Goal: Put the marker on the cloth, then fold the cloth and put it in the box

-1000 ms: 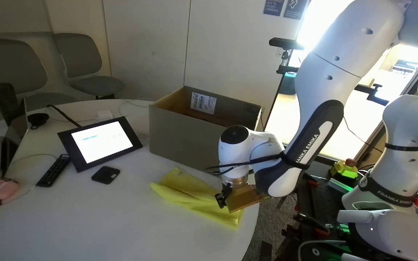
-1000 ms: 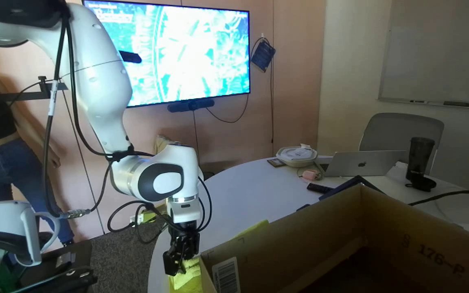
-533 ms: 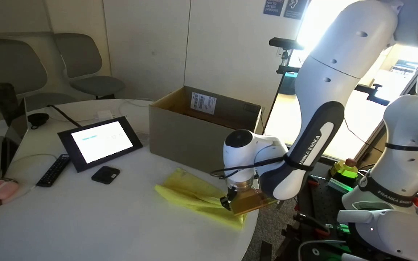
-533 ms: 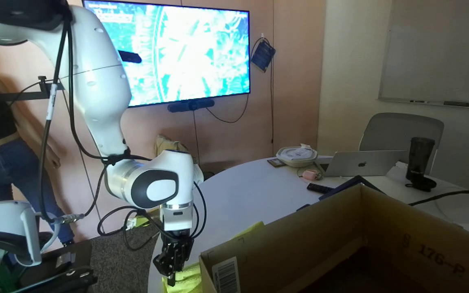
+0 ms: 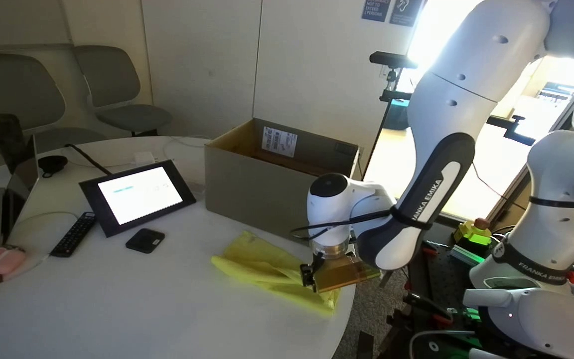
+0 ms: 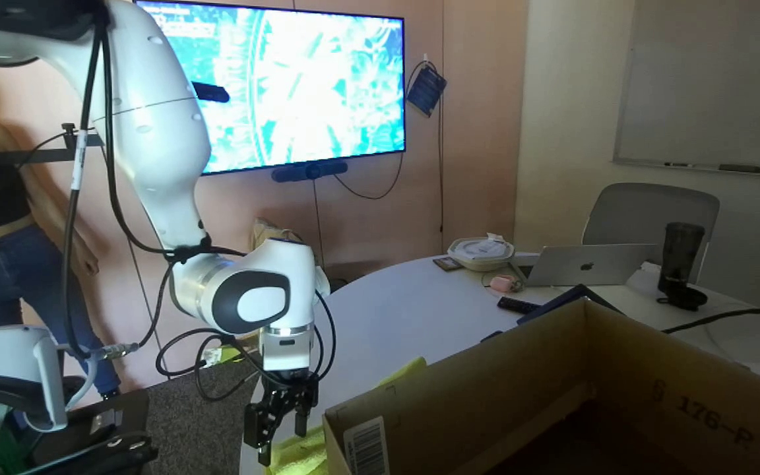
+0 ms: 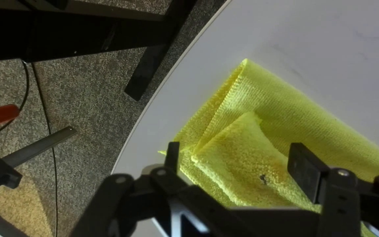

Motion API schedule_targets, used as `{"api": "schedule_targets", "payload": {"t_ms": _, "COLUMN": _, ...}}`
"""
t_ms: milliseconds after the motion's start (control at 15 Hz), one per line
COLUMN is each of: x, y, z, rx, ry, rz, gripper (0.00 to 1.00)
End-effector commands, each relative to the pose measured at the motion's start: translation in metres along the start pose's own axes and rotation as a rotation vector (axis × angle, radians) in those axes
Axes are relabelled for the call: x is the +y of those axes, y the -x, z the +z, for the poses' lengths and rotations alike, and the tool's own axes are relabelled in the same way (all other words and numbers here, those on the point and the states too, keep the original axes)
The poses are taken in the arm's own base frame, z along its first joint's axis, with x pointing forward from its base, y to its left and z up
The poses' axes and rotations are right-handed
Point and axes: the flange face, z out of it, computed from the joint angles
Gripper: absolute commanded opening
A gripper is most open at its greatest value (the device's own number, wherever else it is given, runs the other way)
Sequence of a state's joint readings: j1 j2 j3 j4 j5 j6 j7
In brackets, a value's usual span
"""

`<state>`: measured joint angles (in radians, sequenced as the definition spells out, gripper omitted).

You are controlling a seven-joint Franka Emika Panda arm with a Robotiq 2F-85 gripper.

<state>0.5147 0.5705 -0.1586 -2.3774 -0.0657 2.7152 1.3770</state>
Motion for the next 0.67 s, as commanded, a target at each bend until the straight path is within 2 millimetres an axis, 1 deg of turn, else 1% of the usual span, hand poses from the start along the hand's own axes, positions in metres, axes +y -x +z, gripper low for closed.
{"api": "schedule_targets", "payload": {"t_ms": 0, "x": 0.013, "y": 0.01, "z": -0.017, "rx": 0.0, "ry": 0.007, "rz": 0.035, "gripper": 1.0}}
{"api": "schedule_targets", "payload": {"t_ms": 133, "x": 0.014, "y": 0.018, "z": -0.017, "rx": -0.011, "ry": 0.013, "rz": 0.05, "gripper": 1.0}}
{"api": "schedule_targets", "payload": {"t_ms": 267, "x": 0.012, "y": 0.027, "z": -0.012, "rx": -0.026, "ry": 0.008, "rz": 0.062, "gripper": 1.0}}
{"api": "schedule_targets", "payload": {"t_ms": 600, "x": 0.002, "y": 0.045, "z": 0.014, "rx": -0.073, "ry": -0.027, "rz": 0.136, "gripper": 1.0}}
